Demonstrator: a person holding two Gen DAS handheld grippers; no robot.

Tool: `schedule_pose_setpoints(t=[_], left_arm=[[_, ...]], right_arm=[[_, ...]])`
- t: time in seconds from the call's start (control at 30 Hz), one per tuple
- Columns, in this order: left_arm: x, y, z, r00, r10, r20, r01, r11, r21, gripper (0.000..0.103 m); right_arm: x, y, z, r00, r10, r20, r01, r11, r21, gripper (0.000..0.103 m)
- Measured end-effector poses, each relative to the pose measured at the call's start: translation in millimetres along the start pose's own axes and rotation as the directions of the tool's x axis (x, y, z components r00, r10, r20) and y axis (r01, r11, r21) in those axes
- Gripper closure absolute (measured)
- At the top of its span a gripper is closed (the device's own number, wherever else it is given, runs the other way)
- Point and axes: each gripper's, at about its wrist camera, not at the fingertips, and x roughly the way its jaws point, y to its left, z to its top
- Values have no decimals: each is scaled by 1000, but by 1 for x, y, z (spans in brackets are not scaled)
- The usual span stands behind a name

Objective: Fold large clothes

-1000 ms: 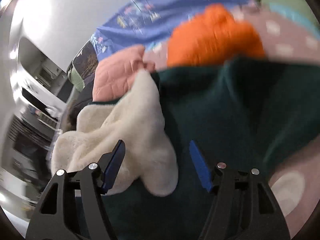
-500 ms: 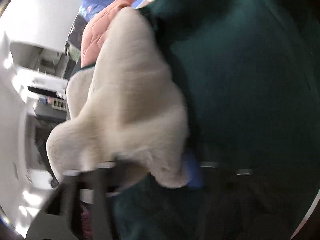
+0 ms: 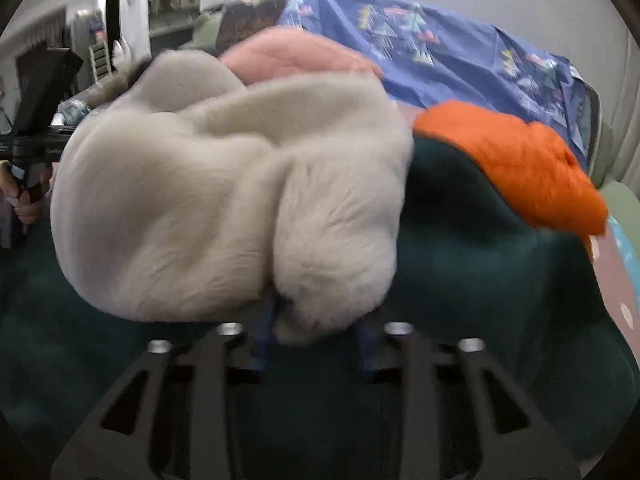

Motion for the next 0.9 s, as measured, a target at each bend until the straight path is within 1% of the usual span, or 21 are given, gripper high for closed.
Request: schedule_pose_setpoints(t=[0.03,0.07,0.1,0.17,0.23,0.27,0.33,0.4,0.43,0.47,0.5,0.53,0.57,0.6,0.63,0.67,0.7,0.77,0.83,0.87,0.9], left_arm=[[-4,-1,-2,1000,0,1,0,1000,2,69],[-10,-2,-3,1000,3,3,-3,1000,10,60],[-17,-3,-3,1000,15,10,-15,1000,20,45],[-34,-6,2,997,46,54,-48,998,39,35],[-47,-5,12,994,51,93,-53,998,26,35],[-56,-4,19,990,50,129,-50,999,0,35],[-64,-3,35,984,45,175,-39,999,-36,37],[-59,-6,47,983,48,179,-38,998,-56,37],[-51,-8,58,984,48,170,-40,998,-55,37],[-41,-12,67,985,69,155,-62,997,-49,37],[-30,-14,75,985,105,140,-100,994,-40,37],[-16,-14,82,979,163,121,-162,987,-22,40],[-1,-14,87,971,213,107,-213,977,-11,44],[16,-7,87,964,253,85,-253,967,-3,40],[23,-1,82,965,252,76,-252,968,-7,38],[30,5,77,965,251,71,-250,968,-19,33],[36,10,69,963,258,70,-258,966,-18,30],[40,14,55,957,283,61,-284,959,7,29],[37,14,47,953,299,57,-301,954,18,29],[29,13,46,953,299,55,-300,954,13,30],[22,14,46,954,295,52,-295,955,6,30]], right_arm=[[-5,-2,3,1000,4,16,-4,1000,13,43],[-17,-8,4,999,8,35,-9,999,31,43],[-28,-10,7,999,13,52,-16,999,51,43],[-53,-15,19,992,26,121,-39,994,106,43],[-71,-14,30,977,43,207,-71,989,131,43],[-73,-7,40,967,72,244,-106,986,127,43],[-69,9,51,957,134,259,-163,982,95,44],[-52,44,56,952,202,232,-212,977,19,44],[-50,53,54,955,210,211,-213,977,-10,44],[-42,68,49,964,204,174,-199,979,-43,44],[-25,83,42,978,180,108,-174,983,-66,45],[-13,90,36,983,177,53,-173,983,-64,65],[1,94,26,986,167,-26,-168,985,-44,78],[13,96,12,986,147,-78,-149,988,-25,78],[13,97,-4,990,133,-57,-135,990,-30,78],[6,97,-8,990,132,-41,-134,990,-38,79],[1,94,-6,988,145,-60,-147,989,-14,79],[-5,87,-4,978,186,-91,-182,982,52,79],[-15,84,-1,974,200,-102,-197,980,39,79],[-22,81,0,975,205,-90,-203,979,30,77],[-39,71,6,980,197,-39,-195,980,36,75]])
